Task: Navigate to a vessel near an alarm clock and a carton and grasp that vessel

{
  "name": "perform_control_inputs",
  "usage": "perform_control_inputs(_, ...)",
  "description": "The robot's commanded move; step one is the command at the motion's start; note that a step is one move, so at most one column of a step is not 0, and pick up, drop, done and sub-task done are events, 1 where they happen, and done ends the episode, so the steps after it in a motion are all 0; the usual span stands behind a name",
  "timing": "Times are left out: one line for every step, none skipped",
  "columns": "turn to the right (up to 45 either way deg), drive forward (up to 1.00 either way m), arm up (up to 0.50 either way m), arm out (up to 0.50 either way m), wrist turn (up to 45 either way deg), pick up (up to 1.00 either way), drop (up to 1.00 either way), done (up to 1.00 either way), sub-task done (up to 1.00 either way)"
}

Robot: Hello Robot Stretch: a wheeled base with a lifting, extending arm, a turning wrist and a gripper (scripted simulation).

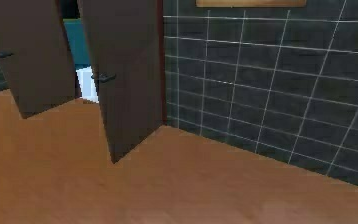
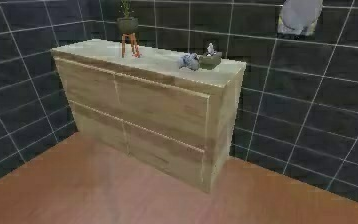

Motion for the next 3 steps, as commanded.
perform_control_inputs(-45.0,0.00,0.00,0.00,0.0,0.00,0.00,0.00,0.00)
perform_control_inputs(-45.0,0.00,0.00,0.00,0.0,0.00,0.00,0.00,0.00)
perform_control_inputs(-45.0,0.00,0.00,0.00,0.0,0.00,0.00,0.00,0.00)
